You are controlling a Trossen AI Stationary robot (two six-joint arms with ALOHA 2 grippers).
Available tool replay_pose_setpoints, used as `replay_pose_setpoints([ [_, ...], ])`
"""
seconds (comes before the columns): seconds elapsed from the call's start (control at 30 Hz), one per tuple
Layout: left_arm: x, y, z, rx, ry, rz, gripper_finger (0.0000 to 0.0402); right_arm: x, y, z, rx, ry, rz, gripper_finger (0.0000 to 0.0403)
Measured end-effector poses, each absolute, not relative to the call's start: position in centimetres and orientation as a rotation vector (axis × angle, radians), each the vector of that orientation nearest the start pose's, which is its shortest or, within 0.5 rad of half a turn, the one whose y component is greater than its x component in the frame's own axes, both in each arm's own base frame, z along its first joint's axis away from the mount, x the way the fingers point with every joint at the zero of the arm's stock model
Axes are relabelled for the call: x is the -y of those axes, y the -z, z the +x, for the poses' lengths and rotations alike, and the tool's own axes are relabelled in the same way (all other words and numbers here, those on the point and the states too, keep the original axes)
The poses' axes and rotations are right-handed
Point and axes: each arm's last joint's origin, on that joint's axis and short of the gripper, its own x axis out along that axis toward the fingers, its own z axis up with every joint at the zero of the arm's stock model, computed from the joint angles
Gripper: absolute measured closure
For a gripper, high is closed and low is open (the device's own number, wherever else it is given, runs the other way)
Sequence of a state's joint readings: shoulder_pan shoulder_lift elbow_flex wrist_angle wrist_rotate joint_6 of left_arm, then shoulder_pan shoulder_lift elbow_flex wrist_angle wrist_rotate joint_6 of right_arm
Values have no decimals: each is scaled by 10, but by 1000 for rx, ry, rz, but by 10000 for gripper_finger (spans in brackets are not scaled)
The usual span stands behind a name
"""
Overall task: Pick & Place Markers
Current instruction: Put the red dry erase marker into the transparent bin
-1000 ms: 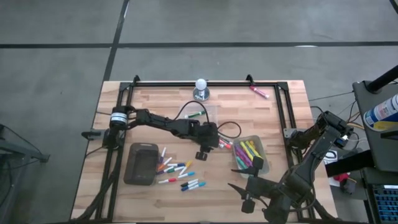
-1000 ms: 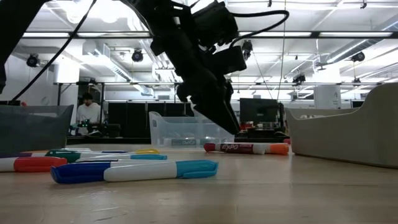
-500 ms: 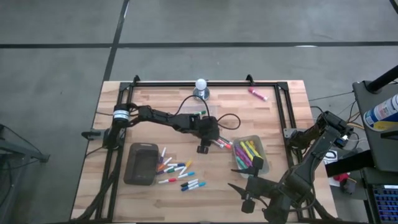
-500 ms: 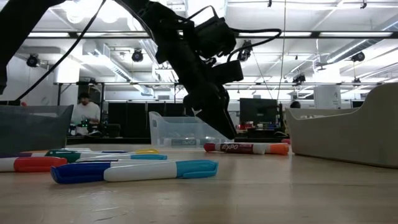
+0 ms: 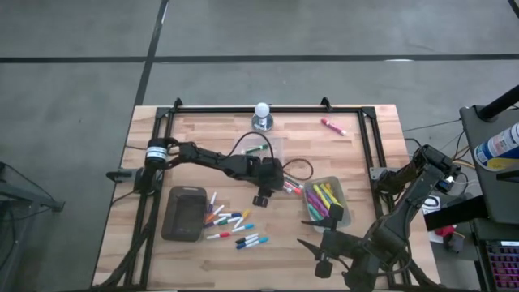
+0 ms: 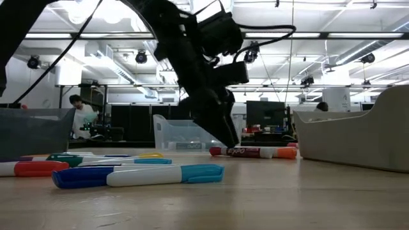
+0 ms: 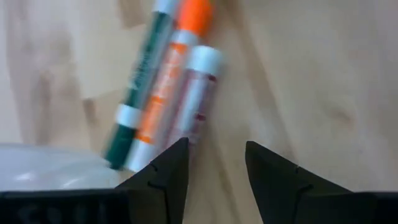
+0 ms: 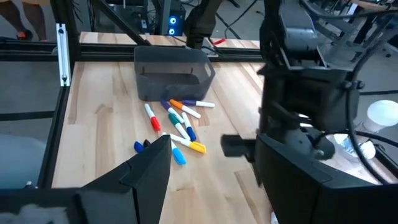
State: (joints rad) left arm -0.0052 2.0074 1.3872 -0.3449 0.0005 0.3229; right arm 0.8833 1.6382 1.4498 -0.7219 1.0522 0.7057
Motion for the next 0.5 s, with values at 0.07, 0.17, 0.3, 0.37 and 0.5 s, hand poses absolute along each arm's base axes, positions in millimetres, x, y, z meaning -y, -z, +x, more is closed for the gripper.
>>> replay_pose_setpoints([
  [0.07, 15, -177, 416, -965, 182, 288, 245, -247, -314, 235, -424, 316, -52, 179],
  [0.17, 32, -189, 408, -976, 198, 233, 249, -245, -307, 235, -432, 327, -65, 179],
  [0.3, 57, -192, 398, -1022, 246, 184, 270, -235, -298, 243, -440, 377, -52, 179],
  [0.37, 72, -195, 394, -1011, 273, 174, 289, -229, -296, 248, -447, 402, -29, 179],
  [0.5, 104, -196, 379, -1008, 343, 181, 344, -213, -293, 261, -446, 467, 13, 179],
])
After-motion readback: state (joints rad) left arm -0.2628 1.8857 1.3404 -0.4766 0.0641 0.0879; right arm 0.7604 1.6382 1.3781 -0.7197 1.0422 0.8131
